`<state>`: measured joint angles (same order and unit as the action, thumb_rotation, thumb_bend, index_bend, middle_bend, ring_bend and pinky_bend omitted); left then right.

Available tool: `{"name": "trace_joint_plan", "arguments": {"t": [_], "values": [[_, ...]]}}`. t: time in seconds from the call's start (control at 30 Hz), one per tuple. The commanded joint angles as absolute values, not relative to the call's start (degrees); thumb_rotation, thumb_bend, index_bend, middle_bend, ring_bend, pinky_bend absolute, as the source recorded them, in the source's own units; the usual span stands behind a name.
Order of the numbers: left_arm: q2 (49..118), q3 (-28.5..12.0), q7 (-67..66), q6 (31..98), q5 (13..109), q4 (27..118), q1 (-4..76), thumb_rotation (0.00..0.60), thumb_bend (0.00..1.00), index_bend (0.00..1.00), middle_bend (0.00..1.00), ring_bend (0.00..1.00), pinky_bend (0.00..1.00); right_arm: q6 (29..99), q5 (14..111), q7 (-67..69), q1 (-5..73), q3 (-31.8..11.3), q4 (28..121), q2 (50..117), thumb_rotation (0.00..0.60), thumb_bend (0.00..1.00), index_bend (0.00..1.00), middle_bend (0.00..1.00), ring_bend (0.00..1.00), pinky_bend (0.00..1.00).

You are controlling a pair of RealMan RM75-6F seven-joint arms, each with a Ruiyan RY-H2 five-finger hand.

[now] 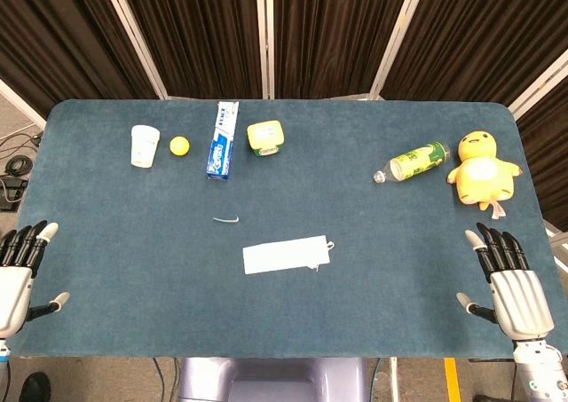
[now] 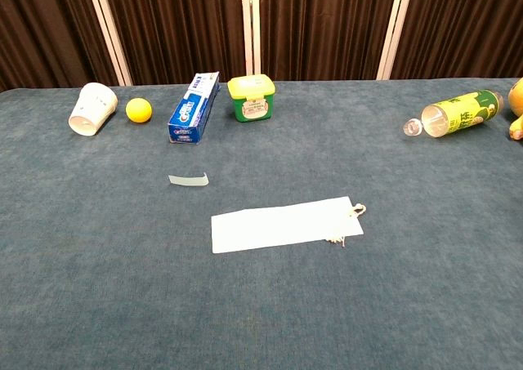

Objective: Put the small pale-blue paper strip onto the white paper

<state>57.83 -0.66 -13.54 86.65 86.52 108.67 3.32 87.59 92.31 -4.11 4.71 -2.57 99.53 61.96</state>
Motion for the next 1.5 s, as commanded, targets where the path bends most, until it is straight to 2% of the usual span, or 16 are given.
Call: {"name": "trace_joint_plan", "arguments": {"t": [0.03, 0.3, 0.43, 0.57, 0.63, 0.7, 0.77, 0.83, 1.03, 1.2, 1.5], "values": [[57.82, -0.67, -13.55, 86.66, 86.52, 108.66, 3.29, 0.600, 0.00, 0.00, 0.00, 0.00, 0.00, 87.56, 92.30, -4.07, 4.71, -2.57, 99.53, 61.95, 0.600, 0.05, 0.04, 0.00, 0.00, 0.00], [58.36, -1.09, -13.27, 84.58, 85.01, 107.86, 4.26, 0.600, 0.00, 0.00, 0.00, 0.00, 0.00, 87.50, 91.90, -3.68, 4.65, -2.64, 99.65, 61.80, 0.600, 0.05, 0.05, 0.00, 0.00, 0.00], [59.14, -2.23, -12.13, 80.08, 82.75, 107.26, 6.93, 0.600, 0.00, 0.00, 0.00, 0.00, 0.00, 87.32, 91.72, -3.45, 4.79, -2.80, 100.01, 61.61, 0.600, 0.05, 0.05, 0.00, 0.00, 0.00], [61.43, -5.59, -13.01, 72.68, 77.95, 105.54, 12.54, 0.600, 0.00, 0.01, 0.00, 0.00, 0.00, 86.82, 91.02, -3.91, 5.08, -3.16, 100.08, 61.69, 0.600, 0.05, 0.05, 0.00, 0.00, 0.00], [62.91, -7.30, -13.57, 69.56, 75.59, 104.19, 15.21, 0.600, 0.01, 0.07, 0.00, 0.00, 0.00, 86.50, 90.36, -4.14, 5.20, -3.40, 99.95, 61.78, 0.600, 0.05, 0.05, 0.00, 0.00, 0.00], [65.36, -9.35, -13.04, 65.35, 73.19, 101.92, 18.84, 0.600, 0.05, 0.19, 0.00, 0.00, 0.00, 86.10, 89.42, -4.63, 5.28, -3.66, 99.63, 61.91, 0.600, 0.05, 0.05, 0.00, 0.00, 0.00], [68.33, -11.13, -11.07, 61.75, 71.72, 98.85, 22.12, 0.600, 0.15, 0.31, 0.00, 0.00, 0.00, 85.60, 88.36, -4.96, 5.41, -3.95, 99.30, 62.10, 0.600, 0.05, 0.05, 0.00, 0.00, 0.00], [71.74, -12.67, -9.94, 58.60, 70.35, 94.75, 25.37, 0.600, 0.21, 0.35, 0.00, 0.00, 0.00, 84.86, 87.08, -5.12, 5.64, -4.30, 98.90, 62.31, 0.600, 0.05, 0.05, 0.00, 0.00, 0.00], [80.21, -14.71, -14.18, 50.46, 64.35, 83.85, 33.78, 0.600, 0.24, 0.38, 0.00, 0.00, 0.00, 83.01, 83.90, -5.70, 6.25, -5.19, 97.41, 62.92, 0.600, 0.05, 0.06, 0.00, 0.00, 0.00], [86.30, -15.04, -19.26, 45.90, 59.51, 76.46, 39.40, 0.600, 0.34, 0.39, 0.00, 0.00, 0.00, 81.89, 81.66, -5.96, 6.55, -5.78, 96.32, 63.30, 0.600, 0.05, 0.06, 0.00, 0.00, 0.00], [93.82, -14.39, -22.74, 42.82, 55.62, 68.73, 44.90, 0.600, 0.38, 0.41, 0.00, 0.00, 0.00, 80.66, 79.16, -6.13, 6.96, -6.52, 95.10, 63.72, 0.600, 0.05, 0.06, 0.00, 0.00, 0.00]]}}
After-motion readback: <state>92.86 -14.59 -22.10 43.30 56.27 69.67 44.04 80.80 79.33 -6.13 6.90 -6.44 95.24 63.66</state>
